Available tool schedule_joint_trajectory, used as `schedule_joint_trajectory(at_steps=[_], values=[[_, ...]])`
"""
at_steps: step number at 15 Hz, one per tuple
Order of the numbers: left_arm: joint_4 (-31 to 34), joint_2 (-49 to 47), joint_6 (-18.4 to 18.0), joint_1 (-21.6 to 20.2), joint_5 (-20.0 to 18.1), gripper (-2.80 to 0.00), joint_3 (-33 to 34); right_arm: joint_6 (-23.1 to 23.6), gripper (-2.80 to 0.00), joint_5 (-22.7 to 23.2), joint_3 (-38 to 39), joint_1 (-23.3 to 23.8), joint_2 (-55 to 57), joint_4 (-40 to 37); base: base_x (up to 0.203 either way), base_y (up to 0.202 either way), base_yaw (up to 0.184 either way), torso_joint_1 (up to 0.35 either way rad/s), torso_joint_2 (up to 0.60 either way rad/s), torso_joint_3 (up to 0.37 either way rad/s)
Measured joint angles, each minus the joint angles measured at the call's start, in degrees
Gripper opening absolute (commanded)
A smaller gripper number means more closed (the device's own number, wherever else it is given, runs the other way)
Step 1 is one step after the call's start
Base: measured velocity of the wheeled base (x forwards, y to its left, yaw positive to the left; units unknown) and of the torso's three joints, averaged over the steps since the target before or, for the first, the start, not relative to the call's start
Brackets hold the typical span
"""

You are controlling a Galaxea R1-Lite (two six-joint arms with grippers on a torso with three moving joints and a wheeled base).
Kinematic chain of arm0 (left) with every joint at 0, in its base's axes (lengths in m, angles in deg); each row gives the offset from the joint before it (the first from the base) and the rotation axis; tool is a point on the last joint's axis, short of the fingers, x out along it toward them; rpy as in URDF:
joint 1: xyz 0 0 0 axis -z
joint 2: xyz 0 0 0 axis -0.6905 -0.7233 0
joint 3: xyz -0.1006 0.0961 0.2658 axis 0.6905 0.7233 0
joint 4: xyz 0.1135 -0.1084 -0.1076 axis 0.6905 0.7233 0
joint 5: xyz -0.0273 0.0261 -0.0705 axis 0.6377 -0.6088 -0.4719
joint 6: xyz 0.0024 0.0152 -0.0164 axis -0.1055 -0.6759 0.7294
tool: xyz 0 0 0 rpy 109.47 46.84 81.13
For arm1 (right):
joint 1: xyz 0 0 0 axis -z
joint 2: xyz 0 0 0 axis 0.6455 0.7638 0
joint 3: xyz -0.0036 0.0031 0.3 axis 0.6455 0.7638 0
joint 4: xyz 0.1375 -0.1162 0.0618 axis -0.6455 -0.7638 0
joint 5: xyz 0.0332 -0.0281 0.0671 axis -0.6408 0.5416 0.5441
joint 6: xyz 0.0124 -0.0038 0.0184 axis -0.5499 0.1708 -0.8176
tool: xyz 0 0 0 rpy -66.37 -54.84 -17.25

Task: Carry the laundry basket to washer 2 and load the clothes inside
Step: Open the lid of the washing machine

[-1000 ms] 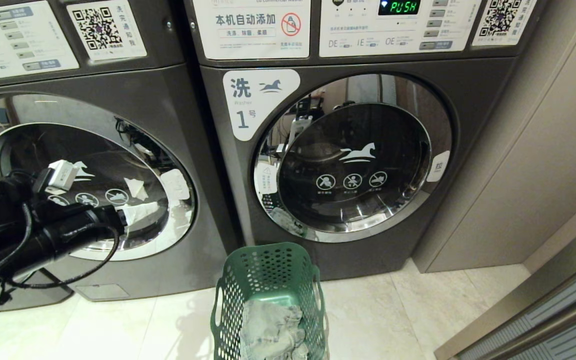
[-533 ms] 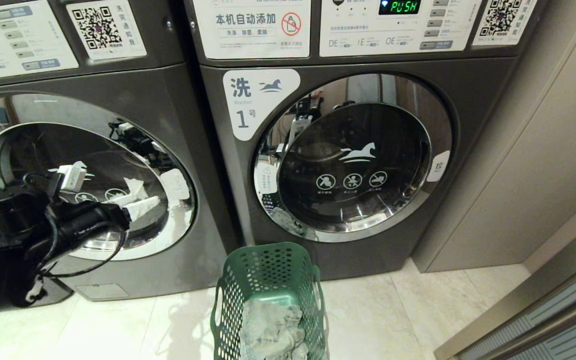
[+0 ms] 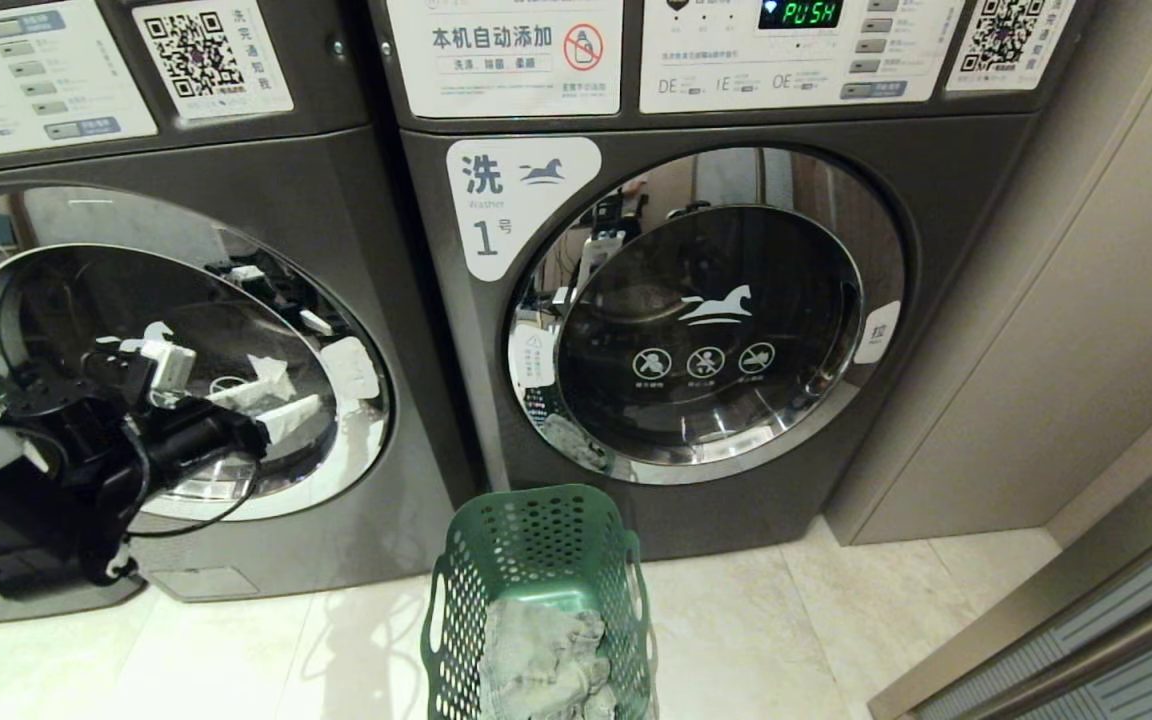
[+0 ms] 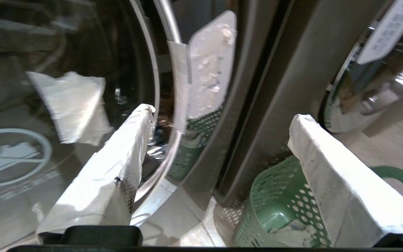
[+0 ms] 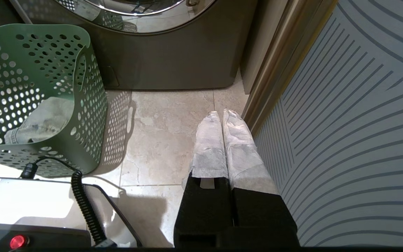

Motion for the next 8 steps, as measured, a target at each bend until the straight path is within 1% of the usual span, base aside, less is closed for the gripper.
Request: schedule_joint_trajectory(at_steps=[2,3,5,8], values=[[-0.07,-0.98,0.00,0.71,-2.31,0.00,-0.83,0.00,-2.80,0.00,0.00,0.00,0.00,0.00,0.000,0.000,0.000,0.000,0.00,0.000],[-0.07,-1.47,0.07,1.16,-2.68,0.00,-1.76,0.01,-2.80,0.00,0.00,0.00,0.00,0.00,0.000,0.000,0.000,0.000,0.00,0.000],[-0.05,-2.73,0.08,1.94,-2.67,0.00,-4.24,0.00,-2.80,0.00,0.00,0.00,0.00,0.00,0.000,0.000,0.000,0.000,0.00,0.000],[-0.05,-5.21,-0.44,2.87,-1.66,0.00,-8.43,0.01,-2.80,0.00,0.00,0.00,0.00,0.00,0.000,0.000,0.000,0.000,0.00,0.000]])
